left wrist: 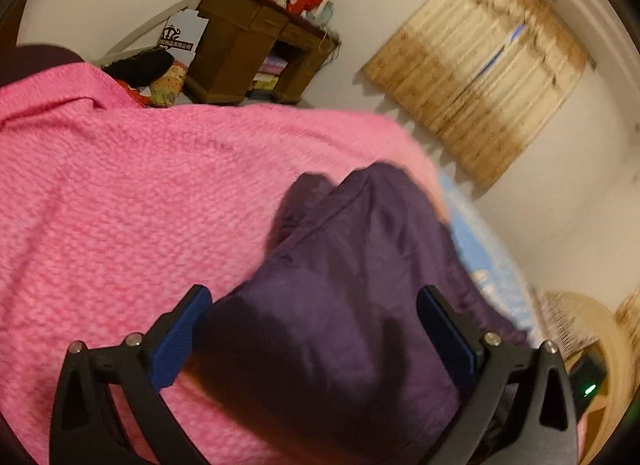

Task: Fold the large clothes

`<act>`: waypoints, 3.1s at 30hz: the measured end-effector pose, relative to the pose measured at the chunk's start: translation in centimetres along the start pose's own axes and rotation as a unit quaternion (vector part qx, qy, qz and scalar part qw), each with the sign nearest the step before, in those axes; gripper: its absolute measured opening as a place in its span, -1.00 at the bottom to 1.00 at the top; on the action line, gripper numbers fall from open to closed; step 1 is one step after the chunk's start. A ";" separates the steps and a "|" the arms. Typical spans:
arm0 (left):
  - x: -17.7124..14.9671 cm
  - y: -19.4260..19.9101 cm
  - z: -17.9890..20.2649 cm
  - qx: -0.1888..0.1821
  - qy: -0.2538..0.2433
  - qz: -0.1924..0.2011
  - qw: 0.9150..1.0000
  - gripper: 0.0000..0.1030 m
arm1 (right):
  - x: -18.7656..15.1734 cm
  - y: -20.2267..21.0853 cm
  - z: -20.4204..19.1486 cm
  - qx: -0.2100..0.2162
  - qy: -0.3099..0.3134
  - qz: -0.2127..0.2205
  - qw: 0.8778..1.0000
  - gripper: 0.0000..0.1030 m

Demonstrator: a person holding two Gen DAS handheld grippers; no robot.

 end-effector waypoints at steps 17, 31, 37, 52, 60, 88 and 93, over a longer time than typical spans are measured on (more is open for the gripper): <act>-0.7 -1.5 -0.7 -0.001 0.011 0.011 1.000 0.43 | -0.9 5.4 3.6 -0.006 -0.076 0.021 0.997 -0.23; 0.9 3.6 12.6 -0.091 -0.232 0.072 0.966 -0.70 | -3.1 4.7 5.2 0.051 -0.103 -0.003 0.993 -0.22; -3.5 6.3 20.4 -0.169 -0.358 0.072 0.915 -0.72 | -1.8 9.9 9.1 0.147 -0.183 0.032 0.972 -0.22; -22.7 5.9 27.7 -0.248 -0.550 -0.042 0.796 -0.74 | -7.6 22.5 29.9 0.078 -0.318 0.126 0.936 -0.22; -23.8 5.7 26.9 -0.234 -0.560 -0.069 0.792 -0.74 | -10.5 22.0 31.9 0.070 -0.349 0.113 0.928 -0.22; -7.7 8.6 21.1 -0.211 -0.403 -0.063 0.888 0.36 | -9.4 15.8 25.6 0.111 -0.240 0.012 0.964 -0.10; -4.3 0.1 21.2 -0.108 -0.333 -0.038 0.936 0.33 | -8.6 17.4 25.4 0.084 -0.227 0.010 0.970 -0.07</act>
Point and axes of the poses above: each gripper's, at about its wrist camera, not at the fingertips, and y roughly against the way its jaws point, z to its right, x to its top, the point moved 8 cm from there along -y, roughly the way its jaws point, and after that the axes turned 5 degrees about y, right-handed, at the moved point
